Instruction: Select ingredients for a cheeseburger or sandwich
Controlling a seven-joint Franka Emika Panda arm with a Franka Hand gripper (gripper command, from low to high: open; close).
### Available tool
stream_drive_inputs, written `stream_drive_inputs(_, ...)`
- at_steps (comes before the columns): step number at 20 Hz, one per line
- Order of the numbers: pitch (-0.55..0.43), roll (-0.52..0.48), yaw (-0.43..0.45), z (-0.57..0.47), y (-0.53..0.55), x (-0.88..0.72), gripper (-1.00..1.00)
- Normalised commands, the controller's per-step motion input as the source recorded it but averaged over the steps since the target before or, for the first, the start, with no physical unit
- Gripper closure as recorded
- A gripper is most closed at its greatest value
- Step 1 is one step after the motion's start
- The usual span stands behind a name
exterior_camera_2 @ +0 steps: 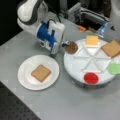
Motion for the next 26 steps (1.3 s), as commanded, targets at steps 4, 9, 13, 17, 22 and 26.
stream_drive_inputs(4, -0.138, 0.089, -0.092, 0.1, 0.11, -0.05, 1.0)
stream_drive_inputs(9, -0.125, 0.088, -0.095, 0.12, 0.08, -0.04, 1.0)
stream_drive_inputs(13, -0.091, 0.087, -0.087, 0.19, 0.0, -0.01, 1.0)
stream_drive_inputs(17, -0.054, 0.078, -0.072, 0.25, -0.04, 0.02, 1.0)
stream_drive_inputs(22, -0.013, 0.059, -0.046, 0.26, -0.05, 0.09, 1.0)
stream_drive_inputs(26, 0.03, 0.024, -0.051, 0.24, -0.04, 0.15, 1.0)
